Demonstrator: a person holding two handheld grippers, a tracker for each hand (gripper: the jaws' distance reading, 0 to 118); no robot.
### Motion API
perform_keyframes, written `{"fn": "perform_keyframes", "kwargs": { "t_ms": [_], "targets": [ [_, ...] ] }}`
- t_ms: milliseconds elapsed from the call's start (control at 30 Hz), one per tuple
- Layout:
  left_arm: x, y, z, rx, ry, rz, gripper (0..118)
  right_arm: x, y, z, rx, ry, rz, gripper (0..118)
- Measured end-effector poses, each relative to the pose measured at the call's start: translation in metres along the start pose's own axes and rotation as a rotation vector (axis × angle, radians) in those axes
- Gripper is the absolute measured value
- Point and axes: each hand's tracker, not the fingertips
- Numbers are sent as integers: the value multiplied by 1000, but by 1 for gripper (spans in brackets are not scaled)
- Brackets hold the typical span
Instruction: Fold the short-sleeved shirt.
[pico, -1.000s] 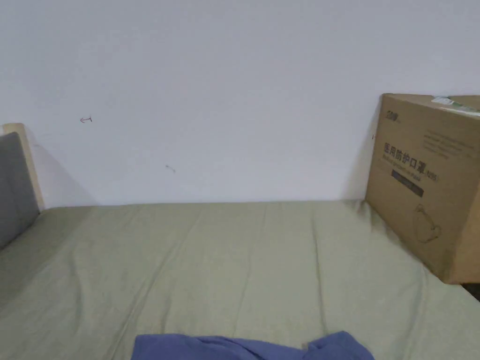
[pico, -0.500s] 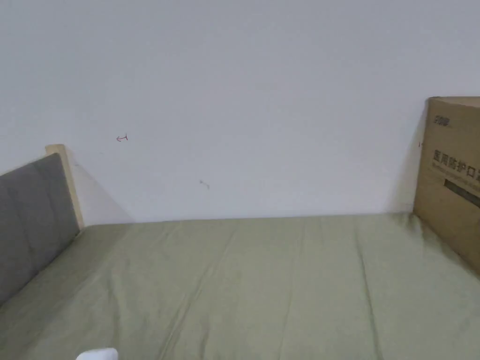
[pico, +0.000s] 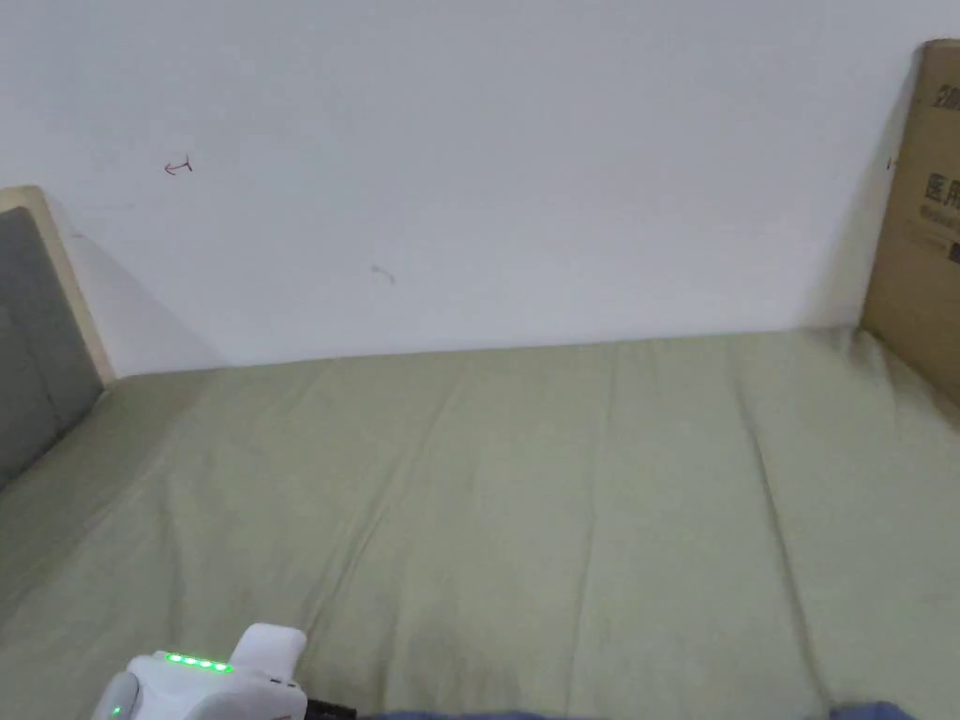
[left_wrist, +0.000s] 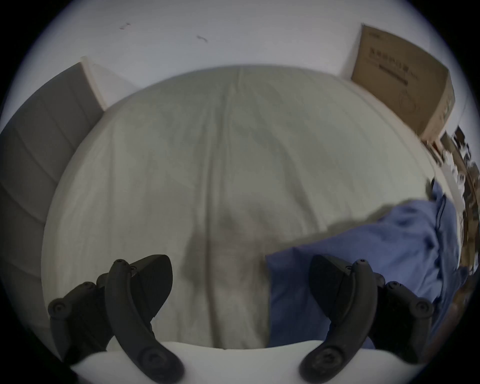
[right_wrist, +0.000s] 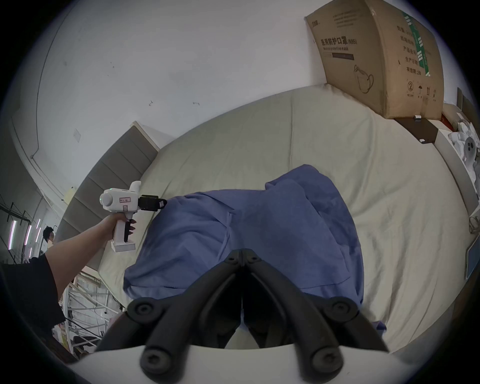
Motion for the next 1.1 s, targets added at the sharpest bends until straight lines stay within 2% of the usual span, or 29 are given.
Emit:
{"fn": "perform_keyframes", "kwargs": {
  "t_ms": [33, 67, 100, 133, 200, 233, 267, 300, 333, 400, 433, 467, 500, 533, 600, 633, 700, 767, 800, 900, 967, 1000, 1033, 1067, 1100],
  "targets": [
    [5, -3, -6, -27, -44, -17, 103, 2, 0, -4, -5, -1, -6, 0],
    [10, -6, -1, 1, -20, -8, 102, 4, 0, -5, -7, -3, -16, 0],
    [14, -7, 9, 52, 30, -21, 93, 3, 0, -10, -6, -4, -25, 0],
    [21, -7, 17, 75, -16, -20, 63, 5, 2, -11, -1, -2, -29, 0],
    [44, -11, 30, 97, -14, -76, 14, 12, 11, -15, 26, -19, -13, 0],
    [58, -14, 31, 101, 17, -137, 11, 15, 22, -20, 45, -48, 3, 0],
    [65, -16, 32, 104, 106, -217, 6, 23, 34, -26, 59, -77, 5, 0],
    [67, -17, 32, 91, 83, -246, 4, 32, 47, -33, 62, -95, 1, 0],
    [68, -17, 35, 94, -10, -229, 4, 44, 63, -43, 54, -129, -13, 0],
    [70, -19, 48, 145, 1, -204, 4, 60, 99, -70, 4, -171, -37, 4],
    [70, -19, 54, 163, -21, -190, 4, 71, 116, -86, -60, -163, -28, 44],
    [64, -18, 63, 190, -45, -173, 4, 77, 130, -103, -113, -211, -10, 87],
    [62, -19, 69, 209, -48, -155, 4, 87, 142, -120, -161, -243, 15, 115],
    [58, -20, 75, 222, -53, -135, 4, 93, 149, -137, -197, -277, 34, 118],
    [51, -22, 86, 244, -55, -97, 4, 102, 160, -159, -222, -341, 4, 118],
    [46, -24, 88, 236, -72, -77, 4, 104, 164, -173, -252, -360, -46, 118],
    [40, -28, 90, 222, -74, -52, 4, 114, 168, -196, -322, -343, -137, 118],
    [35, -31, 91, 213, -87, -30, 4, 117, 165, -216, -388, -377, -166, 115],
    [33, -32, 90, 208, -89, -25, 4, 115, 162, -222, -419, -389, -139, 113],
    [29, -37, 84, 189, -82, -14, 4, 97, 149, -235, -439, -485, 45, 110],
    [29, -40, 80, 178, -84, -7, 4, 89, 147, -228, -392, -461, 79, 106],
    [29, -41, 78, 175, -83, -5, 4, 86, 147, -224, -386, -453, 71, 98],
    [29, -42, 78, 173, -83, -3, 4, 78, 146, -218, -376, -454, 79, 81],
    [30, -43, 78, 172, -84, 0, 4, 74, 146, -213, -362, -447, 101, 58],
    [32, -44, 81, 170, -85, 1, 4, 73, 147, -209, -369, -397, 121, 31]
  ]
}}
